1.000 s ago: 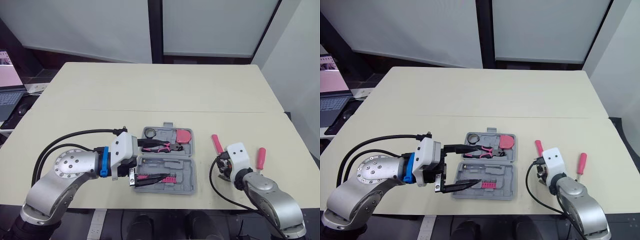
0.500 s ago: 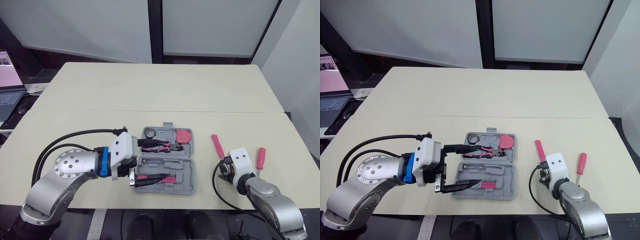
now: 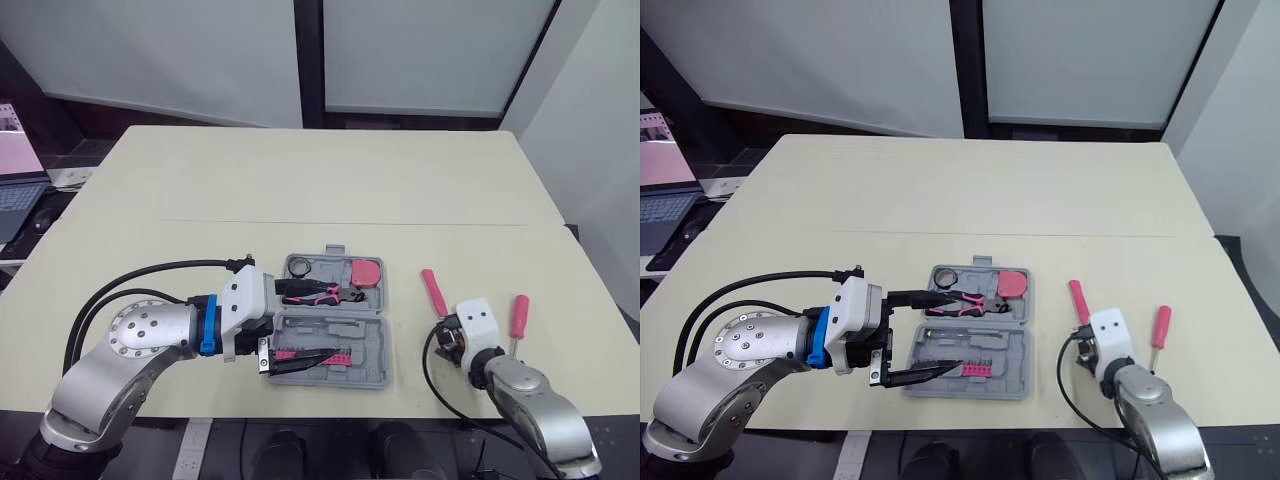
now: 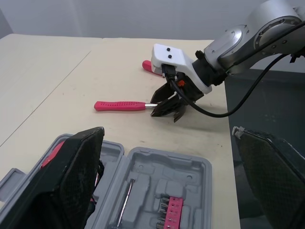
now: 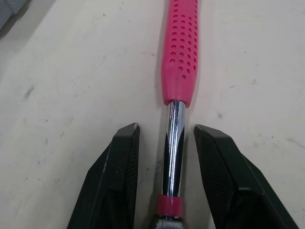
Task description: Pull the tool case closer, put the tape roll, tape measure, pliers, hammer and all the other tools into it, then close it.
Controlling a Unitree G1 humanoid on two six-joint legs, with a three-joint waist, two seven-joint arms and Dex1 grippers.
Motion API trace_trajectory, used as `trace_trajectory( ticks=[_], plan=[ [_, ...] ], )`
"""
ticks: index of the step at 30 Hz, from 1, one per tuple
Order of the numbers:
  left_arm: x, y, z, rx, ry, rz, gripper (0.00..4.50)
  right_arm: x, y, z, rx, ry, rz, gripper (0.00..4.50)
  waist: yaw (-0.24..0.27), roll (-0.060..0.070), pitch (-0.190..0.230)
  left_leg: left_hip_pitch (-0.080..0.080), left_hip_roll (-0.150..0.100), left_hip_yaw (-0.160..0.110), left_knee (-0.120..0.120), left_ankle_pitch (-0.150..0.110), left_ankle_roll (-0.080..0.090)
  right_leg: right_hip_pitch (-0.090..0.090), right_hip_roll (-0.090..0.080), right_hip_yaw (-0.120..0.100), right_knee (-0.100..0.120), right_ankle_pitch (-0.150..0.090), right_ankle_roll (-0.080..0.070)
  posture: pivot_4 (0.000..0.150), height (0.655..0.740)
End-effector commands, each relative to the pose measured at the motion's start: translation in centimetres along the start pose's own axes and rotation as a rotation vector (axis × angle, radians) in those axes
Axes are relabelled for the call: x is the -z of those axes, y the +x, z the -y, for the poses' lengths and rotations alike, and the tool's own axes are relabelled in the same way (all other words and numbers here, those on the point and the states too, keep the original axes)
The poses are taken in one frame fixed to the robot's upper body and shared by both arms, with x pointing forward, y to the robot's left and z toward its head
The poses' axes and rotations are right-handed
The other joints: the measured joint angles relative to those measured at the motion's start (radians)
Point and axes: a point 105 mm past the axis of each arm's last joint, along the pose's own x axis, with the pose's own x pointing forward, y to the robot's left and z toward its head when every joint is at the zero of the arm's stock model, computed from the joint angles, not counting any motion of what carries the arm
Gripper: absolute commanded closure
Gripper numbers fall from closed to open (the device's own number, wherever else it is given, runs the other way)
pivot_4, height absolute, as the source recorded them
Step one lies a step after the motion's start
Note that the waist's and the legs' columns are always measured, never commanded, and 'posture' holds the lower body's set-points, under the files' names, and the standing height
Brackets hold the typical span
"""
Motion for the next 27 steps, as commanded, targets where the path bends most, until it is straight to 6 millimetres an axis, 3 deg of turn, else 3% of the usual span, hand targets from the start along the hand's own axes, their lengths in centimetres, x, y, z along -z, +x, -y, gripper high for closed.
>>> trace_trajectory(
  ticks=[1,9,12,17,21,27],
  plan=[
    [-0.5,0.2,0.8,0.031,0.030,0.007,0.00,1.1,0.4,0.1,0.001,0.012,-0.030,3.20,0.000,-0.001,-0.001,0.000,0.000,0.000,0.000,0.000,0.000,0.000,0.000,0.000,0.000,0.000,0.000,0.150,0.7400],
    [-0.3,0.1,1.1,0.032,0.022,0.004,0.00,1.8,0.5,1.0,0.002,0.016,-0.024,4.26,0.001,-0.004,-0.003,0.000,0.000,0.000,0.000,0.000,0.000,0.001,0.000,0.000,0.000,0.000,0.000,0.150,0.7400],
    [-0.2,0.0,0.9,0.028,0.022,0.002,0.00,1.3,0.3,1.3,-0.006,-0.014,0.004,4.28,0.001,-0.004,-0.003,0.000,0.000,0.000,0.000,0.000,0.000,0.001,0.000,0.000,0.000,0.000,0.000,0.150,0.7400],
    [-0.2,-0.9,0.2,0.015,0.029,-0.004,0.00,-2.7,-0.8,1.7,-0.106,-0.175,0.090,4.28,0.002,-0.002,-0.002,0.000,-0.001,0.000,0.000,0.000,0.000,0.001,-0.001,0.000,0.000,0.000,0.000,0.150,0.7400],
    [0.2,-2.8,-0.4,0.003,0.026,-0.030,0.00,-6.9,-2.5,0.9,-0.375,-0.380,0.077,4.28,-0.009,0.003,0.001,0.000,-0.001,0.000,0.000,0.000,0.000,-0.001,0.000,0.000,0.000,0.000,0.000,0.150,0.7400],
    [1.3,-6.6,-0.4,0.001,-0.003,-0.116,0.00,-9.1,-3.1,-0.5,-0.641,-0.689,0.012,4.28,-0.007,0.003,0.003,-0.001,0.002,-0.001,-0.002,0.000,0.001,-0.001,0.001,-0.002,-0.001,-0.002,-0.004,0.150,0.7400]
  ],
)
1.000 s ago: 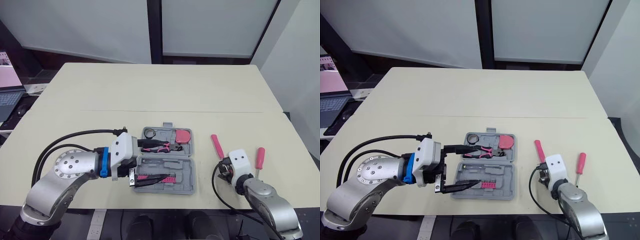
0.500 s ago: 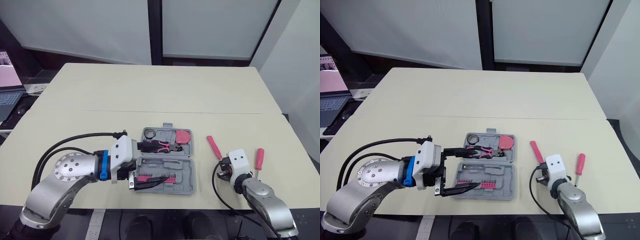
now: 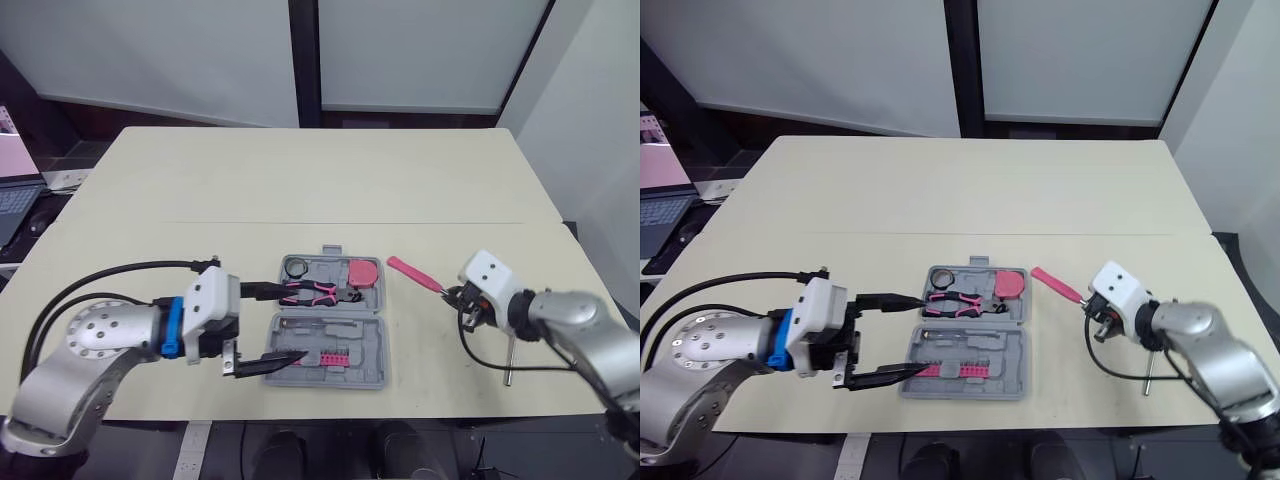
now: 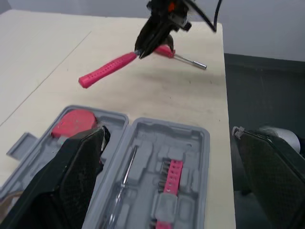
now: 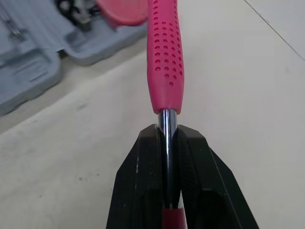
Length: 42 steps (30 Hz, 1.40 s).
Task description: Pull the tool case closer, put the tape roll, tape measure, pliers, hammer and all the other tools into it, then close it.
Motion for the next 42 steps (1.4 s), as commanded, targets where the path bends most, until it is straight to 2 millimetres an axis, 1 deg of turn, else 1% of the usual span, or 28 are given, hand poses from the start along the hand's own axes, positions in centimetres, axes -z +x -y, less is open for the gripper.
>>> trace_trajectory(
  ticks=[1,3,6,9,12,14,18,21,26,31,36,42],
  plan=[
    [0.0,-2.3,-0.3,0.001,0.041,-0.046,0.00,-1.7,0.8,-1.6,-0.163,-0.114,0.013,4.28,0.002,0.000,0.000,-0.001,0.000,0.000,0.000,0.000,0.000,0.000,0.000,0.000,0.000,0.000,0.000,0.150,0.7400],
    [0.3,-3.2,-0.6,-0.008,0.035,-0.071,0.00,-3.1,1.4,-2.3,-0.230,-0.153,0.031,4.28,0.005,0.001,0.002,-0.001,0.000,-0.001,0.000,0.000,0.000,-0.001,-0.001,0.000,0.000,0.000,-0.001,0.150,0.7400],
    [0.5,-4.0,-0.7,0.000,0.026,-0.092,0.00,-4.9,2.4,-3.2,-0.300,-0.178,0.040,4.28,0.007,0.001,0.002,-0.002,-0.001,-0.001,0.001,0.000,0.000,-0.001,-0.002,-0.001,0.001,0.000,-0.001,0.150,0.7400],
    [0.9,-4.5,-0.6,0.014,0.016,-0.114,0.00,-5.8,3.6,-4.4,-0.365,-0.194,0.014,4.28,0.008,0.001,0.002,-0.001,0.000,-0.002,0.001,0.000,0.000,-0.002,-0.003,-0.001,0.001,0.000,0.000,0.150,0.7400],
    [1.3,-5.0,0.1,0.043,-0.004,-0.139,0.00,-6.0,4.7,-5.7,-0.410,-0.235,-0.037,4.28,0.008,0.001,0.002,-0.002,0.000,-0.003,0.001,0.000,0.000,-0.002,-0.004,-0.001,0.001,0.000,0.000,0.150,0.7400],
    [1.4,-5.4,0.3,0.049,-0.007,-0.154,0.00,-6.1,5.0,-6.2,-0.425,-0.256,-0.053,4.28,0.010,0.001,0.002,-0.003,0.000,-0.004,0.001,0.000,0.000,-0.003,-0.005,-0.002,0.001,0.000,0.000,0.150,0.7400],
    [1.8,-6.1,-0.3,0.038,-0.021,-0.170,0.00,-6.9,6.1,-7.2,-0.466,-0.234,-0.096,4.28,0.009,0.001,0.002,-0.004,0.000,-0.006,0.002,0.000,0.000,-0.004,-0.005,-0.003,0.001,0.000,0.000,0.150,0.7400],
    [2.3,-6.4,-0.2,0.047,-0.035,-0.181,0.00,-7.7,6.9,-7.6,-0.477,-0.230,-0.103,4.28,0.008,0.001,0.002,-0.003,-0.001,-0.007,0.002,0.000,0.000,-0.004,-0.005,-0.004,0.002,0.000,-0.001,0.150,0.7400],
    [2.6,-6.3,-0.1,0.070,-0.034,-0.190,0.00,-8.4,8.2,-8.5,-0.490,-0.222,-0.122,4.28,0.007,0.001,0.002,-0.004,0.000,-0.008,0.001,0.000,0.000,-0.004,-0.004,-0.004,0.002,0.000,-0.001,0.150,0.7400],
    [2.6,-6.0,-0.1,0.078,-0.031,-0.188,0.00,-8.5,9.1,-9.0,-0.486,-0.198,-0.148,4.28,0.007,0.001,0.002,-0.004,0.000,-0.008,0.001,0.000,0.000,-0.004,-0.005,-0.004,0.002,0.000,-0.001,0.150,0.7400],
    [2.5,-5.8,0.1,0.086,-0.035,-0.185,0.00,-9.0,9.7,-9.2,-0.478,-0.187,-0.149,4.28,0.006,0.002,0.002,-0.004,0.000,-0.008,0.001,0.000,0.000,-0.004,-0.005,-0.004,0.002,0.000,-0.001,0.150,0.7400],
    [2.5,-5.6,0.3,0.092,-0.040,-0.181,0.00,-9.0,9.9,-9.5,-0.478,-0.177,-0.152,4.28,0.002,0.002,0.002,-0.004,0.000,-0.009,0.001,0.000,0.000,-0.004,-0.005,-0.004,0.002,0.000,-0.001,0.150,0.7400]
  ],
)
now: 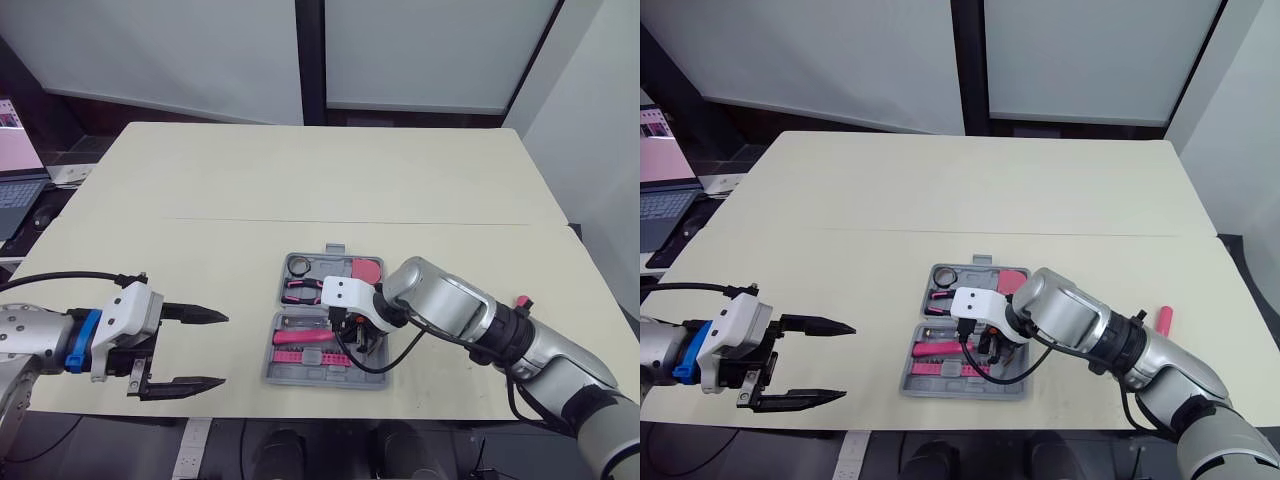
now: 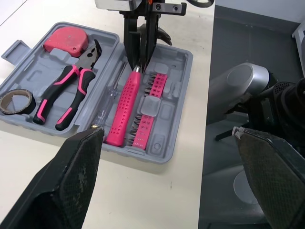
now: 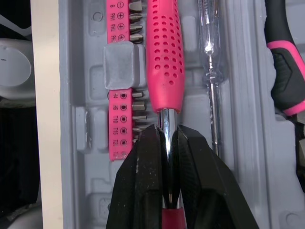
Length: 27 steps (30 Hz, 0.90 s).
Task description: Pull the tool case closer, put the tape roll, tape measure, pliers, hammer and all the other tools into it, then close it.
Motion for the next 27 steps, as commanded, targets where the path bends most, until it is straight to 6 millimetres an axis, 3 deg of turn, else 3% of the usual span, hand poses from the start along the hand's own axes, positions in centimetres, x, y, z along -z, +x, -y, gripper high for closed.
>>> trace_trajectory(
  ticks=[1,5,7,11,15,17,21,23,24,27],
  plan=[
    [-0.6,0.3,0.4,0.025,0.025,0.004,0.00,-0.9,-0.4,0.1,0.024,-0.028,0.017,4.28,-0.001,0.000,0.000,0.000,0.000,0.000,0.000,0.000,0.000,0.000,0.000,0.000,0.000,0.000,0.000,0.150,0.7400],
    [-0.6,0.4,0.5,0.028,0.022,0.005,0.00,-0.9,-0.1,0.1,0.021,-0.014,0.018,4.28,-0.003,0.000,0.000,0.000,0.000,0.000,0.000,0.000,0.000,0.000,0.000,0.000,0.000,0.000,0.000,0.150,0.7400],
    [-0.6,0.5,0.6,0.029,0.021,0.005,0.00,-1.0,-0.1,0.1,0.022,-0.013,0.032,3.57,-0.004,0.000,0.000,0.000,0.000,-0.001,0.000,0.000,0.000,0.000,0.000,0.000,0.000,0.000,0.000,0.150,0.7400],
    [-0.6,0.6,0.6,0.029,0.019,0.005,0.00,-1.5,-0.9,0.6,0.037,-0.049,0.066,2.80,-0.005,0.000,0.000,0.000,0.000,-0.001,0.000,0.000,0.000,0.000,0.000,0.000,0.000,0.000,0.000,0.150,0.7400],
    [-0.6,0.7,0.5,0.029,0.022,0.008,0.00,-2.4,-3.0,1.4,0.063,-0.068,0.129,2.80,-0.004,0.000,0.000,0.000,0.000,0.000,0.000,0.000,0.000,0.000,-0.001,0.000,0.000,0.000,0.000,0.150,0.7400],
    [-0.6,0.7,0.4,0.028,0.025,0.009,0.00,-3.2,-3.9,0.8,0.000,-0.048,0.213,2.80,-0.005,0.000,0.000,0.000,0.000,0.000,0.000,0.000,0.000,0.000,-0.001,0.000,0.000,0.000,0.000,0.150,0.7400],
    [-0.8,1.0,0.0,0.023,0.038,0.019,0.00,-4.5,-5.2,-1.6,-0.126,-0.275,0.484,2.80,-0.002,0.000,0.000,-0.001,0.000,-0.002,-0.001,0.000,0.000,0.001,0.000,-0.001,-0.001,0.000,0.000,0.150,0.7400],
    [-0.9,1.1,-0.1,0.021,0.043,0.024,0.00,-3.9,-4.5,-1.8,-0.133,-0.326,0.525,2.80,-0.002,0.000,0.000,-0.001,0.000,-0.002,-0.001,0.000,0.000,0.001,0.000,-0.001,-0.001,0.000,0.000,0.150,0.7400],
    [-0.9,1.1,-0.1,0.020,0.044,0.026,0.00,-3.5,-3.9,-1.6,-0.123,-0.347,0.527,3.19,-0.002,0.000,0.000,-0.001,0.000,-0.002,-0.001,0.000,0.000,0.001,0.000,-0.001,-0.001,0.000,0.000,0.150,0.7400],
    [-0.9,1.0,-0.1,0.019,0.049,0.027,0.00,-3.3,-2.2,-1.2,-0.079,-0.371,0.531,3.80,-0.006,0.000,0.000,0.000,0.000,0.001,0.000,0.000,0.000,0.001,0.000,-0.001,0.000,0.000,0.000,0.150,0.7400]
  ],
)
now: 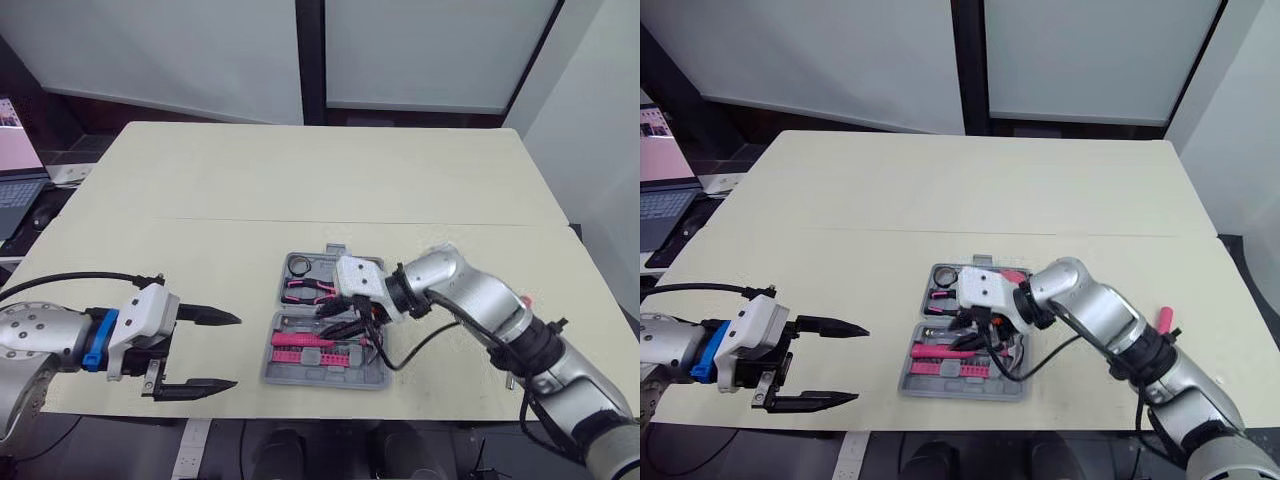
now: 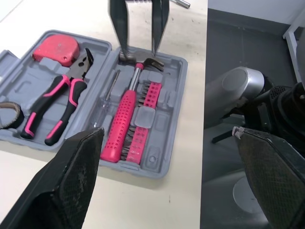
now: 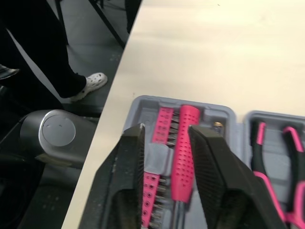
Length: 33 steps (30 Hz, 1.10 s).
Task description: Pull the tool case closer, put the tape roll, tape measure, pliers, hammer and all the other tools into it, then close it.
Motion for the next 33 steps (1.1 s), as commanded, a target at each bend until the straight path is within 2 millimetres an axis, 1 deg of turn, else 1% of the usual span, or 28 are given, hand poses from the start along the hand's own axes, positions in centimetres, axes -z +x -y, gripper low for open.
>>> trace_trajectory(
  ticks=[1,3,7,11,14,17,22,26,28,30,31,33],
  plan=[
    [-0.4,-0.2,0.0,-0.004,0.025,0.008,0.00,-0.2,1.1,0.6,0.043,-0.072,0.029,4.02,-0.006,0.000,0.000,0.001,0.000,0.001,0.000,0.000,0.000,0.000,0.000,0.000,0.000,0.000,0.000,0.150,0.7400],
    [-0.4,-0.2,-0.1,-0.004,0.027,0.006,0.00,0.4,2.1,0.9,0.072,-0.048,0.031,4.45,-0.010,0.000,0.000,0.002,0.001,0.001,0.000,0.000,0.000,0.001,0.001,0.000,0.001,0.000,0.000,0.150,0.7400],
    [-0.3,-0.3,0.0,0.001,0.032,-0.001,0.00,2.0,3.7,0.5,0.092,-0.021,-0.015,4.48,-0.011,0.000,0.000,0.002,0.001,0.000,-0.001,0.000,0.000,0.000,0.002,0.001,0.001,0.000,0.000,0.150,0.7400],
    [-0.2,-0.3,0.1,0.003,0.032,-0.001,0.00,4.1,4.5,0.5,0.119,-0.021,-0.104,4.48,-0.011,0.000,0.000,0.001,0.000,0.001,-0.001,0.000,0.000,0.000,0.002,0.001,0.000,0.000,0.000,0.150,0.7400],
    [-0.2,-0.3,0.1,0.003,0.030,-0.001,0.00,5.3,4.6,0.3,0.121,-0.033,-0.166,4.48,-0.011,0.000,0.000,0.001,0.000,0.002,0.000,0.000,0.000,0.000,0.002,0.001,0.001,0.000,0.000,0.150,0.7400],
    [-0.1,-0.3,0.2,0.004,0.027,-0.001,0.00,6.7,4.6,-0.3,0.102,-0.028,-0.226,4.48,-0.011,0.000,0.000,0.002,0.000,0.001,-0.001,0.000,0.000,0.001,0.002,0.001,0.001,0.000,0.000,0.150,0.7400],
    [0.1,-0.2,0.3,-0.003,0.019,0.000,0.00,7.3,4.4,-0.1,0.129,0.032,-0.235,4.48,-0.011,0.000,0.000,0.004,0.000,0.001,-0.001,0.000,0.000,0.002,0.002,0.002,0.001,0.000,0.000,0.150,0.7400],
    [0.2,0.1,0.4,-0.014,0.016,0.008,0.00,8.4,4.2,0.1,0.153,0.065,-0.265,4.48,-0.011,0.000,-0.001,0.004,0.000,0.001,-0.001,0.000,0.000,0.002,0.002,0.002,0.001,0.000,0.000,0.150,0.7400],
    [0.2,0.1,0.3,-0.025,0.026,0.013,0.00,7.4,4.2,-0.1,0.131,0.060,-0.208,4.48,-0.011,0.000,-0.001,0.004,0.000,0.001,-0.001,0.000,0.000,0.003,0.002,0.002,0.001,0.000,0.000,0.150,0.7400],
    [0.4,0.0,0.0,-0.044,0.034,0.014,0.00,5.7,3.8,0.2,0.144,0.031,-0.117,4.48,-0.010,0.000,-0.001,0.004,0.000,0.001,-0.001,0.000,0.000,0.003,0.002,0.002,0.001,0.000,0.000,0.150,0.7400],
    [0.5,0.0,-0.1,-0.050,0.036,0.014,0.00,5.2,3.5,0.3,0.151,0.022,-0.094,4.48,-0.008,0.000,-0.001,0.004,0.000,0.001,-0.001,0.000,0.000,0.003,0.002,0.002,0.001,0.000,0.000,0.150,0.7400],
    [0.7,-0.4,-0.6,-0.098,0.018,0.018,0.00,3.0,1.1,1.4,0.210,0.010,0.012,4.48,-0.006,0.000,0.000,0.004,0.000,0.001,-0.001,0.000,0.000,0.003,0.002,0.002,0.000,0.000,0.000,0.150,0.7400]
  ],
)
